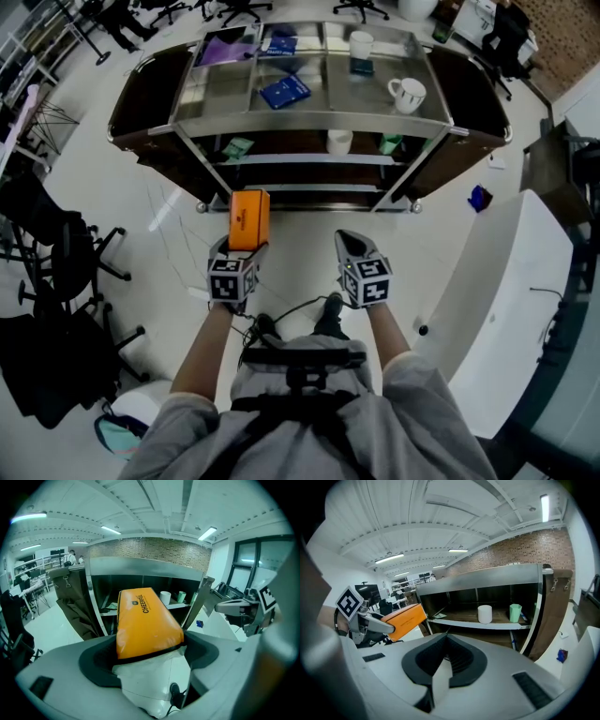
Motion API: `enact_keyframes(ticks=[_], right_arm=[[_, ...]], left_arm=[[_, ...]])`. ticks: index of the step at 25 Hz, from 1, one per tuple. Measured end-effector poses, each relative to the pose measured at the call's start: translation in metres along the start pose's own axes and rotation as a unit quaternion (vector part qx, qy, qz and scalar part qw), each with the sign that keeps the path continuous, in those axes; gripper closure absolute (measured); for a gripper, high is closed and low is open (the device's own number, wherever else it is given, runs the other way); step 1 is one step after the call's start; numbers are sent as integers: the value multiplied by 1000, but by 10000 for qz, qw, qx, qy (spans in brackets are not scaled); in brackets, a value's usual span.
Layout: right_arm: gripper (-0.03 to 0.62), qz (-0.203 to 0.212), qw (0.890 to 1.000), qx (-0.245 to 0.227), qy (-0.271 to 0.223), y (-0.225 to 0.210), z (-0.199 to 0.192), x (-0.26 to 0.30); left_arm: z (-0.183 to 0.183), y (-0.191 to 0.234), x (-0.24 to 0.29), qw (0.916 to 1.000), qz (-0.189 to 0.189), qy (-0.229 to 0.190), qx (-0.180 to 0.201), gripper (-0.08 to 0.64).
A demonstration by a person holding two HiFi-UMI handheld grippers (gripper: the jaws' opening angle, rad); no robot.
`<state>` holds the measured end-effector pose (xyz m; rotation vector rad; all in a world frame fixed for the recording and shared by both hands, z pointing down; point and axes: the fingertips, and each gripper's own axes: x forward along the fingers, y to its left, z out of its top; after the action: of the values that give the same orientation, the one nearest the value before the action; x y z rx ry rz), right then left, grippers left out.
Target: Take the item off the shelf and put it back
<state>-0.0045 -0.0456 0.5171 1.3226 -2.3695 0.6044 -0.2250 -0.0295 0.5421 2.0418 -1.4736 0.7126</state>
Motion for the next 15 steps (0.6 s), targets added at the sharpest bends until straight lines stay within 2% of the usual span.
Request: enact_keyframes(ticks=[11, 15], right_arm=[[583, 574, 9980, -268, 77, -42, 21, 7], [583, 671, 9972, -313, 82, -45, 26, 20]], left_arm=[[35, -45, 43, 9997, 233, -38, -43, 158], [46, -48, 60, 9997, 247, 40, 78, 158]])
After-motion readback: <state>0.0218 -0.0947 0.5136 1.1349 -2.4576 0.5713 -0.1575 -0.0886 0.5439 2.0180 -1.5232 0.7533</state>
